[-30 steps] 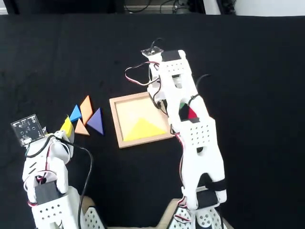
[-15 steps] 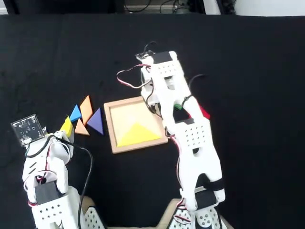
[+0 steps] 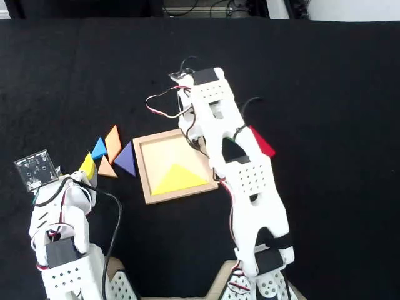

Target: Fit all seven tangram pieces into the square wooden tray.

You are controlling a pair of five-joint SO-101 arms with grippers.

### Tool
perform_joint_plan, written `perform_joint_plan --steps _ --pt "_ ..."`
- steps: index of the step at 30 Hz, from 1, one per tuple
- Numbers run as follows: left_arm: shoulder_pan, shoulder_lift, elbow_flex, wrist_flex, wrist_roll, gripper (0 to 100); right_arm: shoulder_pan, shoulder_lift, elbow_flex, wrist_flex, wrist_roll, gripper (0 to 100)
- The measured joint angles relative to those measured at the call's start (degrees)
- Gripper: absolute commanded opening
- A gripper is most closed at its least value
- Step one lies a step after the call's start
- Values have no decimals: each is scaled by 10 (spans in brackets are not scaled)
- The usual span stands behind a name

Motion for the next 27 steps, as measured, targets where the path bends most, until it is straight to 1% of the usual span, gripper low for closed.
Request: perform_joint_plan --steps 3,6,8,11,14,16,18,20,21,24,27 --pt "0 0 0 0 0 256 3 -42 0 0 16 177" --pt "0 0 0 0 0 256 11 -120 0 0 23 146" --pt "0 0 0 0 0 256 33 -185 17 0 51 115" --pt "0 0 0 0 0 256 81 -277 76 0 149 87" --pt "0 0 0 0 0 256 142 -350 162 0 285 86" --pt "0 0 0 0 0 256 189 -373 215 -4 363 86" --pt "0 0 0 0 0 256 231 -377 264 -25 398 98" --pt "9 0 0 0 0 256 254 -377 308 -48 404 151" --pt "15 0 0 0 0 256 258 -377 326 -59 394 181" --pt "22 0 0 0 0 256 256 -375 361 -69 324 257" --pt "22 0 0 0 0 256 257 -362 381 -71 244 256"
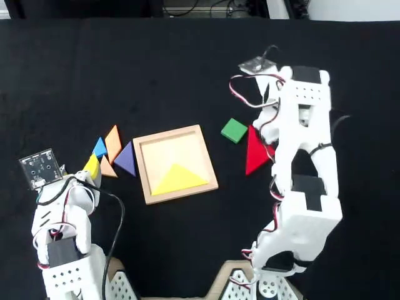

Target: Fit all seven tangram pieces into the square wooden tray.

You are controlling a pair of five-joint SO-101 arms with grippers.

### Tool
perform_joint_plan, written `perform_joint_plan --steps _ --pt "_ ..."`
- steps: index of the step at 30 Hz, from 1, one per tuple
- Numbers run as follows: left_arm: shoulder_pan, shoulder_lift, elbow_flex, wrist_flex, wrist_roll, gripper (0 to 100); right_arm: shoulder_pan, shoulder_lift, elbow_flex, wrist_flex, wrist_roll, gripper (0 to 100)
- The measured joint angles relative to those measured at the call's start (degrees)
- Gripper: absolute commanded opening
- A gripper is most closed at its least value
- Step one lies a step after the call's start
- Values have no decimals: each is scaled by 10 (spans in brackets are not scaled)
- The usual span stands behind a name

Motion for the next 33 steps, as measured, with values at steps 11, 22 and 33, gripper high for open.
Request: perform_joint_plan --steps 11,22,33 --pt "0 0 0 0 0 256 -74 70 31 -2 -100 65" --pt "4 0 0 0 0 256 -71 127 -88 69 -218 46" --pt "4 0 0 0 0 256 -53 -288 220 -54 -285 103"
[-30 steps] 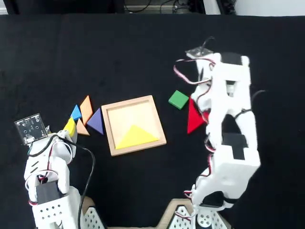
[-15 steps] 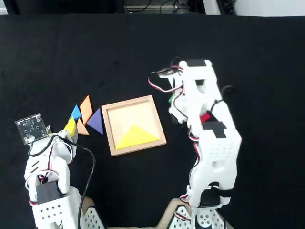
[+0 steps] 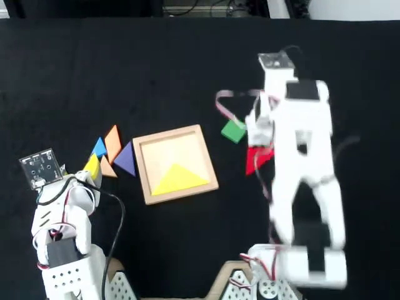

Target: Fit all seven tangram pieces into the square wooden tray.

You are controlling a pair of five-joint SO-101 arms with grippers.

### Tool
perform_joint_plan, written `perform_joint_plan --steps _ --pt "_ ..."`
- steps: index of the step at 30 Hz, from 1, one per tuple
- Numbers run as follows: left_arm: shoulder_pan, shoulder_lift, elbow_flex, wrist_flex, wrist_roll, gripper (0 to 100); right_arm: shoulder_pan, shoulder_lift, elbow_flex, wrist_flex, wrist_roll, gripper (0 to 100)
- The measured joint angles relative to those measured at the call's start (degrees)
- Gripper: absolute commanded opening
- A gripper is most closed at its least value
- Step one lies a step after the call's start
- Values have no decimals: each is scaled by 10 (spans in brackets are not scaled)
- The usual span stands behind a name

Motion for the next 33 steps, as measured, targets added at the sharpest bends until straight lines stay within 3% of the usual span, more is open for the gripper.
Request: perform_joint_plan --steps 3,6,11,21,33 --pt "0 0 0 0 0 256 0 -40 121 -90 -25 247" --pt "0 0 0 0 0 256 0 -26 149 -129 -84 331" --pt "0 0 0 0 0 256 0 58 113 -139 -141 333" --pt "0 0 0 0 0 256 0 295 -69 -114 -151 334" --pt "0 0 0 0 0 256 -9 327 -125 -89 -192 333"
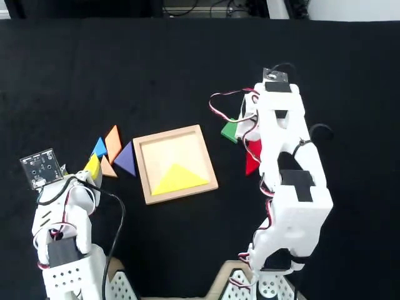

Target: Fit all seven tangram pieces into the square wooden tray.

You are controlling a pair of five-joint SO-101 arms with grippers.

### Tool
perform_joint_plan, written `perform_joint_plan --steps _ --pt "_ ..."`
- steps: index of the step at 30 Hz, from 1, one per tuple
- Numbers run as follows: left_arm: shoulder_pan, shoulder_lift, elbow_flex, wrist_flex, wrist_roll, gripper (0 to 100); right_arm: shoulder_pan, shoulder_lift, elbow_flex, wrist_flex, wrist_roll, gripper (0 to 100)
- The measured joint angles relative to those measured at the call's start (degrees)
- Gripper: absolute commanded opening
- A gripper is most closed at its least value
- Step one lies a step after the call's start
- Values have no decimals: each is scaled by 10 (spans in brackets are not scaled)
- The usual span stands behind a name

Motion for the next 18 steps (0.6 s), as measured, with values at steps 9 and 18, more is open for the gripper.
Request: perform_joint_plan --steps 9,18 --pt "0 0 0 0 0 256 -2 56 -20 -1 21 332" --pt "0 0 0 0 0 256 -5 130 -104 25 43 332"
